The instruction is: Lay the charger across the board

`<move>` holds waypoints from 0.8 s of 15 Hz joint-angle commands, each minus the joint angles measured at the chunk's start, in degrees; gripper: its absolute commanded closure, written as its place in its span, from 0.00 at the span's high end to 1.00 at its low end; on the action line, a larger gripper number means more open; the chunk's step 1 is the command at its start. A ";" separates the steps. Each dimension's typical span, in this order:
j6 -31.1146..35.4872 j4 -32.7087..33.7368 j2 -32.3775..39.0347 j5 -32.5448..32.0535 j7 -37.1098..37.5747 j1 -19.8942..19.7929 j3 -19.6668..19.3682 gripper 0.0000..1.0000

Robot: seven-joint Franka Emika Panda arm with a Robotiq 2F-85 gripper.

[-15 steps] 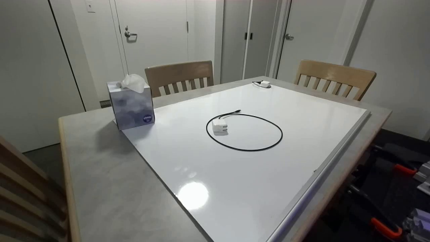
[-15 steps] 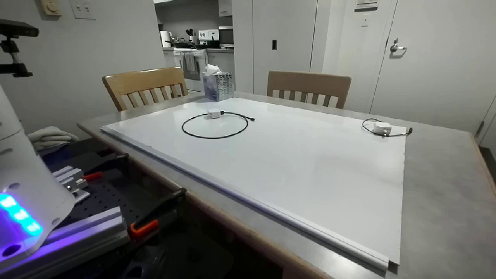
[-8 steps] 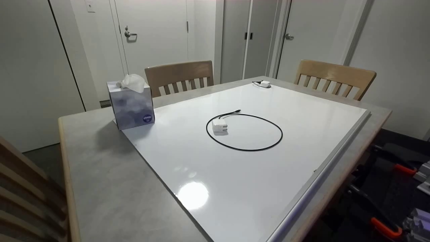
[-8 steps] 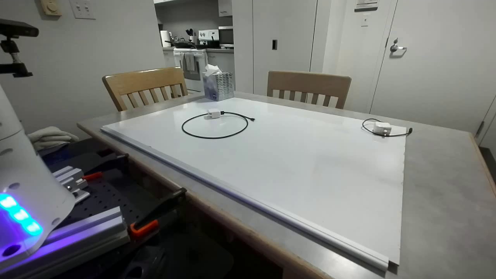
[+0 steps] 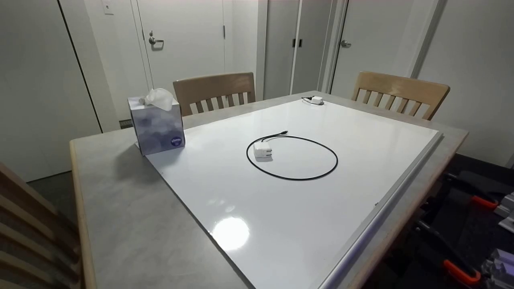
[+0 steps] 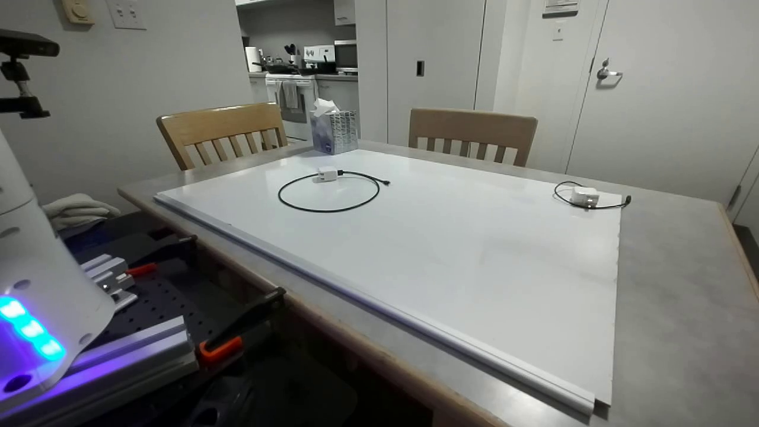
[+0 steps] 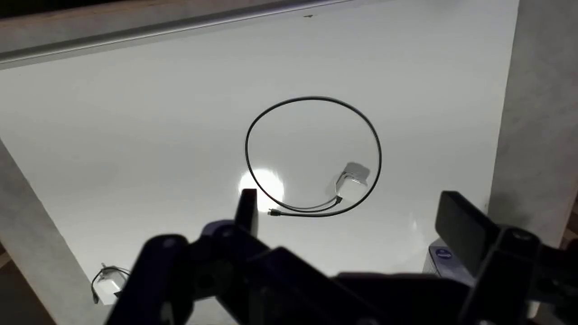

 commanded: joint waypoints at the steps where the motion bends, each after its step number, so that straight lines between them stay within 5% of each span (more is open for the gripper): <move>1: 0.59 -2.15 -1.39 -1.03 -2.66 0.26 -1.72 1.00; 8: 12.50 -10.53 -0.81 -6.41 -22.83 -1.51 -16.00 1.00; 9: 7.79 -8.39 -2.10 -4.88 -17.17 -1.47 -12.86 1.00; 12: 11.08 -10.20 -1.44 -5.67 -22.11 -1.73 -16.09 1.00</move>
